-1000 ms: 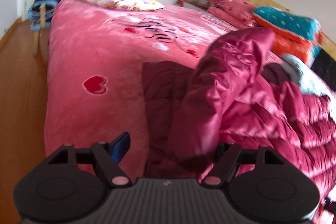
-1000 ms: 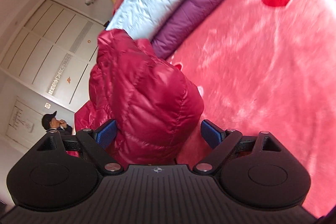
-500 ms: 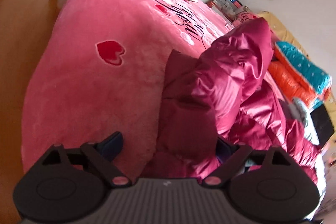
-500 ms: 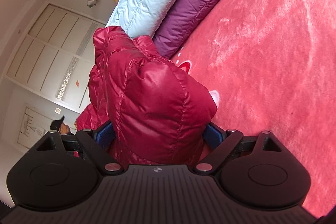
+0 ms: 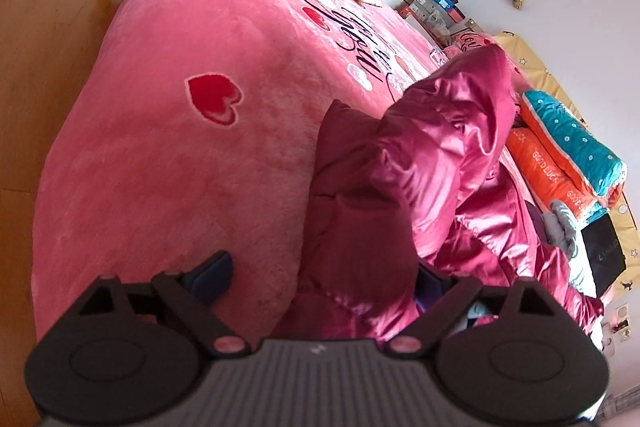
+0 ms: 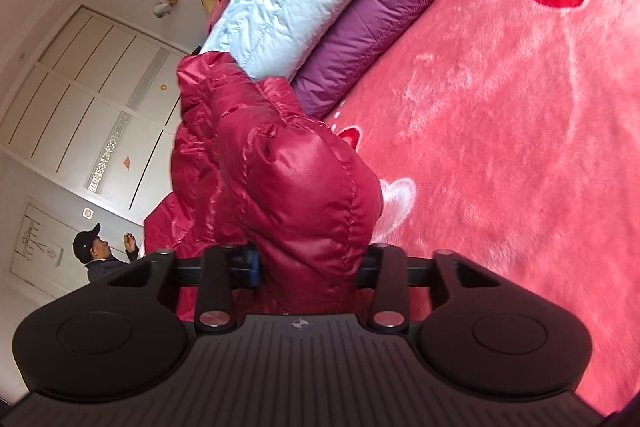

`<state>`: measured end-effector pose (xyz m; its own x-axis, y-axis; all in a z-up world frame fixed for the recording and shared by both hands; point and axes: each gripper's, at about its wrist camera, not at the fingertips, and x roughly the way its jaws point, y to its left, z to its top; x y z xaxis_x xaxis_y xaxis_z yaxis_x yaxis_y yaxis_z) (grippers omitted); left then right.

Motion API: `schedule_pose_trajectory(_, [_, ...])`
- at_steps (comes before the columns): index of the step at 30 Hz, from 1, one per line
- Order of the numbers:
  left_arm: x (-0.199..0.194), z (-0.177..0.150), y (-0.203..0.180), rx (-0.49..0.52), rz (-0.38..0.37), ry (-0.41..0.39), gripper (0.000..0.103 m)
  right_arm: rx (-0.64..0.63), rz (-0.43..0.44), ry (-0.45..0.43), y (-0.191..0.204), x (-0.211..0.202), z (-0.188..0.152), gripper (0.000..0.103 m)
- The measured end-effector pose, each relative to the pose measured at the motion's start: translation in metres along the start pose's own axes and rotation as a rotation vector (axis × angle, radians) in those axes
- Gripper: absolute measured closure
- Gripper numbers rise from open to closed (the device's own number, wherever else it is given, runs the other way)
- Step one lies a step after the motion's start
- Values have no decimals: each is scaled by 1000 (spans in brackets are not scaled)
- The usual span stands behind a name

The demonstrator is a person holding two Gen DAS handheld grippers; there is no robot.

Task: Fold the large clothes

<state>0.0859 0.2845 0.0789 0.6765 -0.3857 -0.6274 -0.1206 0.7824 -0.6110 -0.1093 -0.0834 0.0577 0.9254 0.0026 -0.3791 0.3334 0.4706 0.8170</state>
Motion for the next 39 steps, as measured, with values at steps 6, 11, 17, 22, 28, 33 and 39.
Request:
schedule_pose_trajectory(6, [-8, -6, -2, 41, 0, 34, 12, 24, -55, -13, -5, -40, -18, 73])
schedule_pose_trajectory(11, [-21, -18, -5, 100, -13, 102, 11, 34, -98, -44, -7, -89, -31, 75])
schedule_pose_trajectory(17, [-42, -43, -8, 176, -50, 211, 11, 52, -172, -66, -18, -151, -49, 74])
schedule_pose_trajectory(22, [-56, -52, -13, 220, -61, 227, 13, 69, -218, -62, -28, -164, -49, 28])
schedule_pose_trajectory(28, [-95, -51, -30, 329, -103, 144, 13, 16, -285, -197, -28, -193, -39, 7])
schedule_pose_trajectory(33, [-110, -50, -58, 463, -199, 96, 13, -231, -339, -332, 8, -201, -37, 7])
schedule_pose_trajectory(39, [-81, -72, -95, 646, -296, 148, 16, -597, -294, -185, 55, -139, -61, 3])
